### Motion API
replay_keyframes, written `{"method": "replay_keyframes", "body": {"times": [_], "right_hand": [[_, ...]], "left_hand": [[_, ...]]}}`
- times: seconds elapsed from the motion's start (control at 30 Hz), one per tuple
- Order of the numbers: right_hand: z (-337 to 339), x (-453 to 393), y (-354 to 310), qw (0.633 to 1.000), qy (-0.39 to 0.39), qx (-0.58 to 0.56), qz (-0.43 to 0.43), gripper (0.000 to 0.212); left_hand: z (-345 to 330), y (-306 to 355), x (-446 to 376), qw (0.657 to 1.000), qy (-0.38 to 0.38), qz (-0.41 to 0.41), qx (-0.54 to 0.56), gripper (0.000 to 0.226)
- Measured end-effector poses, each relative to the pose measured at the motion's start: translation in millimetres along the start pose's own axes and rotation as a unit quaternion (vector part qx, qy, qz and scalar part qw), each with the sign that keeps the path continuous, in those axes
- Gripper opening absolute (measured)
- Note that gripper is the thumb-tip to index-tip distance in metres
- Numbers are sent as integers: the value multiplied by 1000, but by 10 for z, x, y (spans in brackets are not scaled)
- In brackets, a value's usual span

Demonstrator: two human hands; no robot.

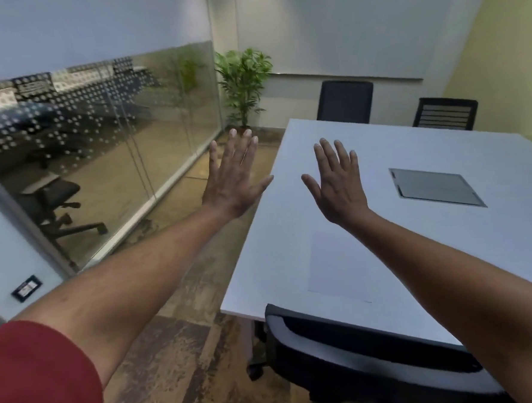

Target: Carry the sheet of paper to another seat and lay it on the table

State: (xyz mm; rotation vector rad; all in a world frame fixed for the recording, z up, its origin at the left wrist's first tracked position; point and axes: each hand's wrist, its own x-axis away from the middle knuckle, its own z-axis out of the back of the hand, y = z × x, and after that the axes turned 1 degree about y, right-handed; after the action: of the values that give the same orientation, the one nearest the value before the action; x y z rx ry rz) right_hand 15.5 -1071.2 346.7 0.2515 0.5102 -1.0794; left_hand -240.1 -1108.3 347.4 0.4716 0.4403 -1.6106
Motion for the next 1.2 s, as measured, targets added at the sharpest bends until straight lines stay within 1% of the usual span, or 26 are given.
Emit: {"method": "replay_keyframes", "body": {"times": [0.17,0.33,0.57,0.67,0.77,0.9,1.07,1.2], "right_hand": [[-250,-335,-643,999,-3,-22,35,76],[-676,-733,-1368,998,-18,-25,59,77],[-1375,-1450,-2401,999,-25,-46,15,79],[-1622,-1677,-2733,997,-16,-68,-12,80],[-1849,-1798,-2923,996,-21,-82,-27,77],[-2182,-2004,-3019,996,-27,-73,-39,77],[-2715,-2415,-2939,996,-36,-74,-40,80],[-3166,-2977,-2781,996,-35,-68,-52,80]], "left_hand": [[9,-687,159,999,10,37,-29,91],[-196,-1574,262,998,12,43,-43,93],[-449,-2906,206,999,5,33,-41,94],[-567,-3364,126,999,2,12,-42,94],[-716,-3693,18,1000,10,4,-25,93],[-1024,-4004,-141,1000,18,4,-2,92],[-1548,-4302,-380,1000,0,1,10,91],[-1959,-4620,-878,1000,-25,-7,-5,92]]}}
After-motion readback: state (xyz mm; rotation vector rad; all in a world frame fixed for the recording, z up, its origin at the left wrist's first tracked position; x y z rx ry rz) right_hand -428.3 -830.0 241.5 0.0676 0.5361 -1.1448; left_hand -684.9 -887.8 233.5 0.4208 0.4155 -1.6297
